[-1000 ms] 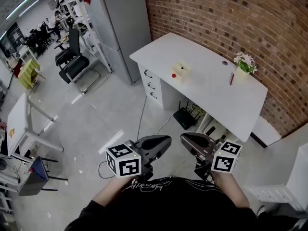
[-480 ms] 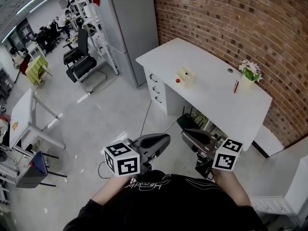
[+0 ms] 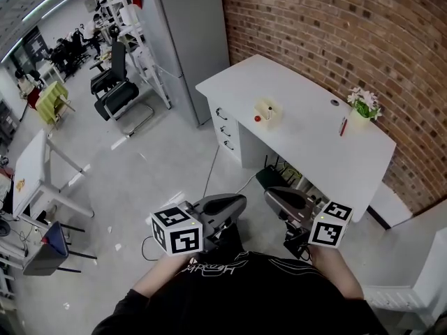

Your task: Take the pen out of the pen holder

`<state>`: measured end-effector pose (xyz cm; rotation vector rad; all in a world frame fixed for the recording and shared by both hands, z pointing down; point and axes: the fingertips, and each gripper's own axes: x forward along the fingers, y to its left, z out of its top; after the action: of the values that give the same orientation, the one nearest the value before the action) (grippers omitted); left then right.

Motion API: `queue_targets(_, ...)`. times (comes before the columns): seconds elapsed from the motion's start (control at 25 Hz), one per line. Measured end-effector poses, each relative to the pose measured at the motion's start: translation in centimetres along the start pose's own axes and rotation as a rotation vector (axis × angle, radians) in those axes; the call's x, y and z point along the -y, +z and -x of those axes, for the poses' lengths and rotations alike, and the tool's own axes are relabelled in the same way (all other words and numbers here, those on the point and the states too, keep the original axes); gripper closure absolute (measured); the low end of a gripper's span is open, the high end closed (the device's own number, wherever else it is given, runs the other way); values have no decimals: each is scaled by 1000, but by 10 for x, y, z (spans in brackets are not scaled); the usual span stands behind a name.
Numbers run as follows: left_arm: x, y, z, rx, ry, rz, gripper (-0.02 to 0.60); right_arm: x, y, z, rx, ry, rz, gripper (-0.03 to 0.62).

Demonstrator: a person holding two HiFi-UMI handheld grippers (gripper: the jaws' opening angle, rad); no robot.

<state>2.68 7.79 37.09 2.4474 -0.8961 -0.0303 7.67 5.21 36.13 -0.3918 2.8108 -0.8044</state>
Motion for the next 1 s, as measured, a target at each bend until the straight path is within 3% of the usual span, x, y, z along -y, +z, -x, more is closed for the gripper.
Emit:
queue_targets(0.44, -42, 24, -26, -17, -34, 7, 578, 44, 24, -19, 28, -51, -1, 591)
queue_targets(1.0, -136, 73, -68, -58, -83, 61, 578, 126, 63, -79, 41, -136, -31, 591)
